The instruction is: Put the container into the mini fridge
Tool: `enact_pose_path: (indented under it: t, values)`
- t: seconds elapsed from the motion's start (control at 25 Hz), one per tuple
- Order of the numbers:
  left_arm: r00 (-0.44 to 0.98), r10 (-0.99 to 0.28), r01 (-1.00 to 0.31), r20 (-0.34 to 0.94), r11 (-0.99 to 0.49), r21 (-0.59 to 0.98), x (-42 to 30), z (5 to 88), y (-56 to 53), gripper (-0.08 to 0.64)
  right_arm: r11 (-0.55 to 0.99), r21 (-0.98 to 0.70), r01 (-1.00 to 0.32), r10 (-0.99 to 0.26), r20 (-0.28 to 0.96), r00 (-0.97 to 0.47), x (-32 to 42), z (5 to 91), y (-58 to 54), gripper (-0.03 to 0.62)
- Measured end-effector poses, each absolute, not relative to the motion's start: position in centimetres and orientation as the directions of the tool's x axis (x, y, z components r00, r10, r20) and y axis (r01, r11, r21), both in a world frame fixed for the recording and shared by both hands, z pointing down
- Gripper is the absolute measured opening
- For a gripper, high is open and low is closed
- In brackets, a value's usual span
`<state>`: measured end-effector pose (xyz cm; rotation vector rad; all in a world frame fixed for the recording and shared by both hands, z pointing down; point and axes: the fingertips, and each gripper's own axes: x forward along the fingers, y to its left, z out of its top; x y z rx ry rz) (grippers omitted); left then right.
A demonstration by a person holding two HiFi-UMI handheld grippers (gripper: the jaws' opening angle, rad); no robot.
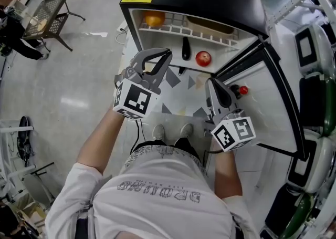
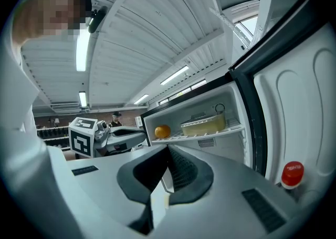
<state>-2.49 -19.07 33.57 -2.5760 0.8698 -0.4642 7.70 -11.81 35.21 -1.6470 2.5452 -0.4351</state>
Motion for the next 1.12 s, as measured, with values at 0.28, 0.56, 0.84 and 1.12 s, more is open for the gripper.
enact_pose_path:
  t: [0.28,0.56,0.84,1.12]
  values:
    - [0.763,-0.623,-0.539,0.175,-0.761,-0.360,-2.8,34.3,-18.1,0.011,0.387,-0.260,-0.885,-0.902,0.095,-0.422,7.8,35.2,-11.8,0.002]
    - [0.774,-0.612,-0.568,0.161,-0.784,-0.252,-2.6,35.5,-17.3,0.009,0.391,-0.267,-0.881,-0.898,0.098,-0.428,8.5,35.3,-12.1,0.002]
    - [0.771,-0.621,-0.597,0.138,-0.782,-0.182,-2.4,36.0,-17.0,0.008,0.409,-0.266,-0.873,-0.890,0.095,-0.446,8.9,35.0,-12.4,0.002]
    - [0.766,-0.630,-0.621,0.129,-0.776,-0.105,-2.3,36.7,-16.8,0.008,0.430,-0.265,-0.863,-0.879,0.097,-0.467,9.2,35.1,-12.6,0.002]
